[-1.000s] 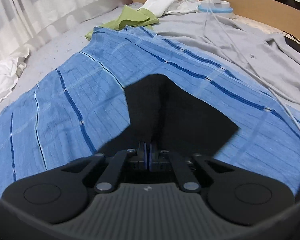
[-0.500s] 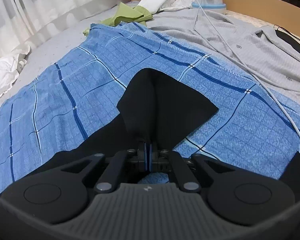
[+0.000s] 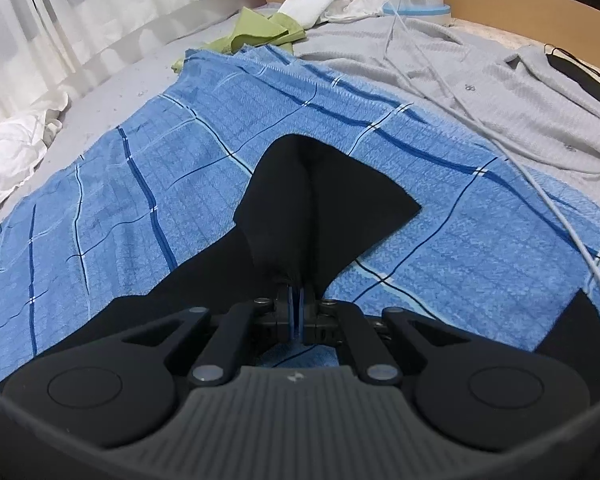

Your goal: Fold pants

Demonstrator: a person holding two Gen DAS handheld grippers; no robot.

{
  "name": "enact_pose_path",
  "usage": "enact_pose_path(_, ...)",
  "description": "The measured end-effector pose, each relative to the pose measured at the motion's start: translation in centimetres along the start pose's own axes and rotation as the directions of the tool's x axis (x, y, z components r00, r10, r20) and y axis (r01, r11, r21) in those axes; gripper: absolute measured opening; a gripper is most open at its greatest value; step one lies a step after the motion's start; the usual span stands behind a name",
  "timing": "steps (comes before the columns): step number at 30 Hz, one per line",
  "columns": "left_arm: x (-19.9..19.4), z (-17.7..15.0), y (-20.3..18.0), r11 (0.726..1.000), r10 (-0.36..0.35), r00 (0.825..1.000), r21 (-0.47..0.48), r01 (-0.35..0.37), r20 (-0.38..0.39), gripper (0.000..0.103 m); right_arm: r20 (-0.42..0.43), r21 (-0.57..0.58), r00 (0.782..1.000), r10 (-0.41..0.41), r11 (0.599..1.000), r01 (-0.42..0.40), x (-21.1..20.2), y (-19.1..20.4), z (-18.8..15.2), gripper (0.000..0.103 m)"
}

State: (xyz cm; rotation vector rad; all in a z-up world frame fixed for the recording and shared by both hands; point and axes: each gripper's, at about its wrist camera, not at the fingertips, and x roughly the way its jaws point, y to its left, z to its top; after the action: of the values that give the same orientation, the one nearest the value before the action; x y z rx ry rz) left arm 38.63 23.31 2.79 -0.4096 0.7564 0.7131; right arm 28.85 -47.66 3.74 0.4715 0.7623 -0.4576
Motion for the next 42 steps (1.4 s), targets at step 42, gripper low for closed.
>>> enact_pose_path(42,-21.1,-14.5,22.7,0.994,-0.099,0.975,0.059,0.089,0.201,0.004,0.029,0.091,0.992,0.12,0.988,-0.122,-18.1,-19.6,-13.9,0.005)
